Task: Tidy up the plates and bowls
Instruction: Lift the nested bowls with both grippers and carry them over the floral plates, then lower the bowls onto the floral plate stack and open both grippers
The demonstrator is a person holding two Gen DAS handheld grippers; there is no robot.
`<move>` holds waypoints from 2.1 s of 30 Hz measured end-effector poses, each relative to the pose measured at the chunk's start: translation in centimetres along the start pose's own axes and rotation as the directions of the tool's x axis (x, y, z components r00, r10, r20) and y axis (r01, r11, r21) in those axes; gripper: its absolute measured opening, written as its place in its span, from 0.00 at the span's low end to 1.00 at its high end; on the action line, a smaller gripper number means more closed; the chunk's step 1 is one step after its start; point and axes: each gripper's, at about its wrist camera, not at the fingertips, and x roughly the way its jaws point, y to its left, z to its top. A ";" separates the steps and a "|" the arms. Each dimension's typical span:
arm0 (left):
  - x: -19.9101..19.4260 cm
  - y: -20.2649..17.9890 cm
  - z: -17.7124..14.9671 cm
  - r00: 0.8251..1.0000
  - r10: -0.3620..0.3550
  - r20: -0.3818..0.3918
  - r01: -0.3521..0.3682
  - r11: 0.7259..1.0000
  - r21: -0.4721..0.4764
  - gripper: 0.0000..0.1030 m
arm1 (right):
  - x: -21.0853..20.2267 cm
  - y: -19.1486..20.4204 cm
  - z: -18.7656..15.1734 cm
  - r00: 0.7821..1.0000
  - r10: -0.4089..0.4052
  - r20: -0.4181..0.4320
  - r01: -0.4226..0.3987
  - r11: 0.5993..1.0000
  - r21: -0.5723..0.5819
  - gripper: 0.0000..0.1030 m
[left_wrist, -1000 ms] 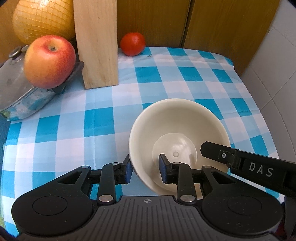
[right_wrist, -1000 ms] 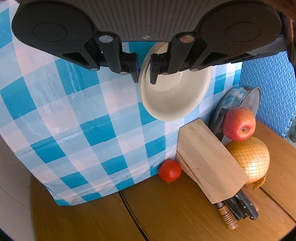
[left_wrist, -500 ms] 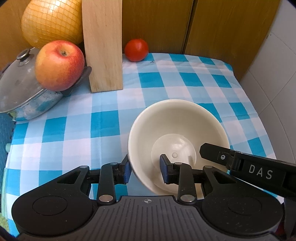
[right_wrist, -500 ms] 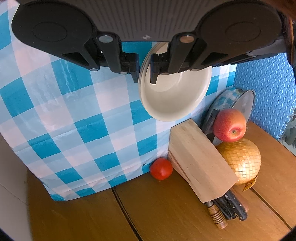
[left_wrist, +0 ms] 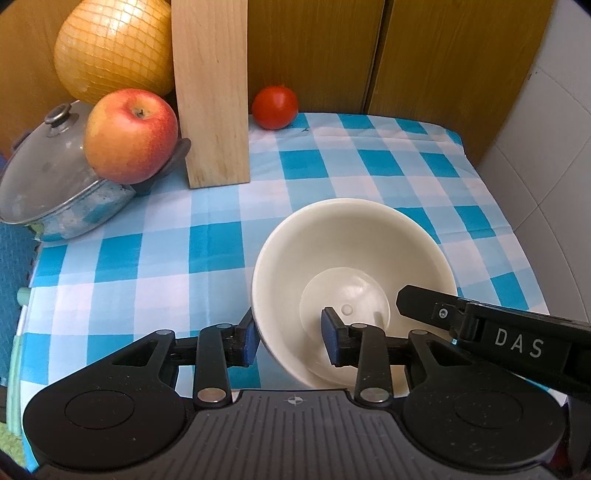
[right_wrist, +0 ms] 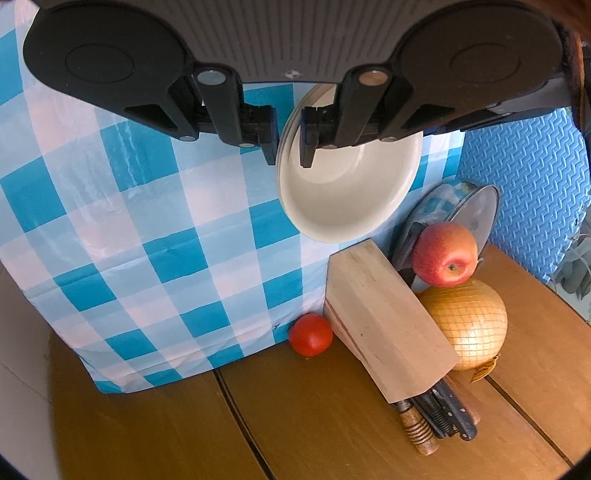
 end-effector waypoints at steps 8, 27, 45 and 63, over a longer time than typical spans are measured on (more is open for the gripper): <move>-1.0 0.2 -0.8 1.000 0.003 0.016 -0.003 1.000 -0.004 0.43 | -0.7 0.7 -0.5 1.000 0.011 0.002 -0.011 1.000 -0.022 0.13; -4.5 2.9 -6.2 1.000 0.003 0.005 -0.003 0.999 -0.040 0.48 | -2.0 4.0 -5.3 0.997 0.047 -0.057 -0.054 0.990 -0.130 0.15; -6.7 5.6 -11.8 0.998 -0.015 -0.063 0.011 0.998 -0.065 0.51 | -2.9 6.3 -11.0 0.983 0.066 -0.174 -0.100 0.977 -0.190 0.18; -6.7 6.2 -12.7 0.997 -0.013 -0.075 0.007 0.996 -0.089 0.51 | -3.5 6.0 -11.9 0.986 0.051 -0.157 -0.078 0.982 -0.175 0.23</move>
